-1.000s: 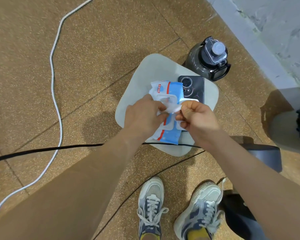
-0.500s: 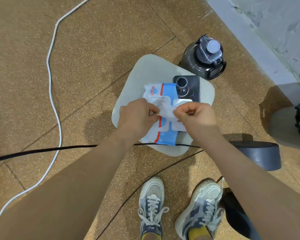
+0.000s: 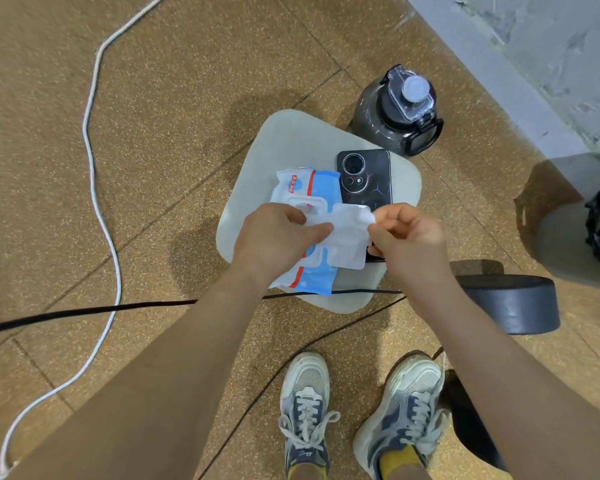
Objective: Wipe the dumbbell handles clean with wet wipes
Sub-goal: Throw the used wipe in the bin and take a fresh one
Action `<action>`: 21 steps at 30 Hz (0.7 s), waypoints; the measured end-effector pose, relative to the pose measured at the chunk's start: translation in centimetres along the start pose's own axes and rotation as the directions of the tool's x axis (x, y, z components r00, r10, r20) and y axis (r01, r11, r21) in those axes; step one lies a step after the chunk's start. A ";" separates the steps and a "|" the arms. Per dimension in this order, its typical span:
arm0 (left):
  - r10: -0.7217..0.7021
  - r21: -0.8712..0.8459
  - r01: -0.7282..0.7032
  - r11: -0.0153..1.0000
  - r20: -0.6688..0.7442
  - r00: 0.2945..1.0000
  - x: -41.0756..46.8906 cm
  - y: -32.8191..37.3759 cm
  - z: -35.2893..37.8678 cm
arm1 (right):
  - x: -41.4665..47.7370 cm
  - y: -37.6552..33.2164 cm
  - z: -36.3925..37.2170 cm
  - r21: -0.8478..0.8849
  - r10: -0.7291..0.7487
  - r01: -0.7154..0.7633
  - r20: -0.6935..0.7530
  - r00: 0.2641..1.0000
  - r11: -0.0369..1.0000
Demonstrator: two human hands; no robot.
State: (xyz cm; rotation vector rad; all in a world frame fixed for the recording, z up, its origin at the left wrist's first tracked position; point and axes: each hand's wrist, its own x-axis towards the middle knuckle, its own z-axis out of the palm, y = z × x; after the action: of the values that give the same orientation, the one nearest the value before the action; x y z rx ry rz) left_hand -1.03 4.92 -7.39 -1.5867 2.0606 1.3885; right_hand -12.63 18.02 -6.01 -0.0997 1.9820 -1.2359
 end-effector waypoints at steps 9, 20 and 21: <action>-0.032 -0.109 0.004 0.994 -0.254 0.967 0.1 -1.0 0.6 | -1.3 0.4 -2.8 0.450 0.215 -0.144 -0.112 0.970 0.881; 0.040 -0.148 -0.078 0.986 -0.247 0.968 -0.6 -1.2 1.2 | -2.4 -1.2 -3.7 0.537 0.297 -0.192 -0.115 0.948 0.822; 0.111 -0.108 -0.136 0.985 -0.217 0.970 -0.8 -1.3 1.2 | -2.4 -1.3 -4.1 0.537 0.319 -0.220 -0.096 0.943 0.814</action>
State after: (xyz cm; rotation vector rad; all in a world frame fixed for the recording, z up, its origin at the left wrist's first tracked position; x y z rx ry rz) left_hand -0.08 6.39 -8.25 -1.7496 2.2695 1.4713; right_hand -14.03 21.34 -2.67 0.5712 1.6596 -1.5827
